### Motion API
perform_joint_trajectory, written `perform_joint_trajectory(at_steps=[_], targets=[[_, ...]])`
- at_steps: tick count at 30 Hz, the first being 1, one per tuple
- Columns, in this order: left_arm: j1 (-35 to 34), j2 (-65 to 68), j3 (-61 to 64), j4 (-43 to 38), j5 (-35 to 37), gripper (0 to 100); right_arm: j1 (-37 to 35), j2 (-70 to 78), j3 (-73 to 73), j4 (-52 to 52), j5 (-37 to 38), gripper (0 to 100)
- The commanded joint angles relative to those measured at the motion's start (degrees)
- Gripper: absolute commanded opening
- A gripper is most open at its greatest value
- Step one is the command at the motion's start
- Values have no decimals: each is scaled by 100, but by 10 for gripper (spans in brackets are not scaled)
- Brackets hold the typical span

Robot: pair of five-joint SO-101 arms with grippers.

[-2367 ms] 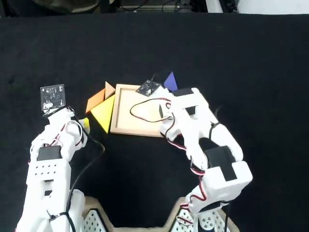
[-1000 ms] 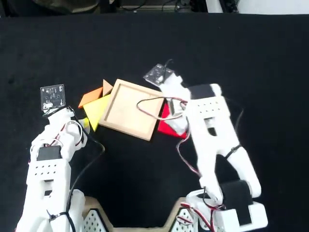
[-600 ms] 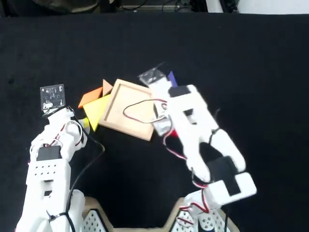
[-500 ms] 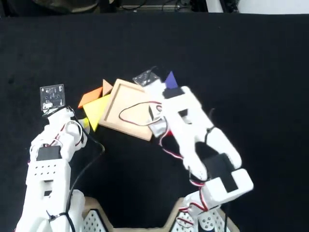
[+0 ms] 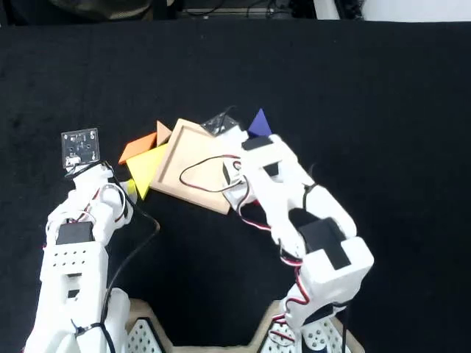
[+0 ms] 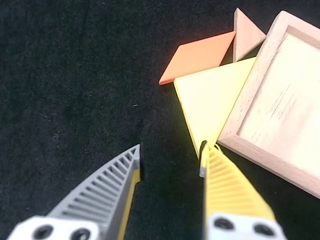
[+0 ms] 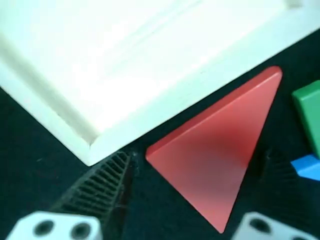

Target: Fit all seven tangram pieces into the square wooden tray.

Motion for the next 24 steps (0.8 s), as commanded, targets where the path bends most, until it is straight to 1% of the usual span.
perform_joint_trajectory(at_steps=[1,5,9,10,19,22,24], targets=[[-66,-105,-13,-105,35,202,176,13,-233,35,-9,363],[-66,-105,-13,-105,35,202,185,13,-251,18,0,352],[-66,-105,-13,-105,26,202,193,13,-251,18,0,257],[-66,-105,-13,-105,26,202,237,4,-251,9,35,247],[-66,-79,-13,-105,26,202,1055,-40,-242,62,369,247],[-66,-79,-13,-105,26,202,1143,-66,-277,229,624,247],[-66,-79,-13,-105,26,202,1090,-295,-321,466,642,247]])
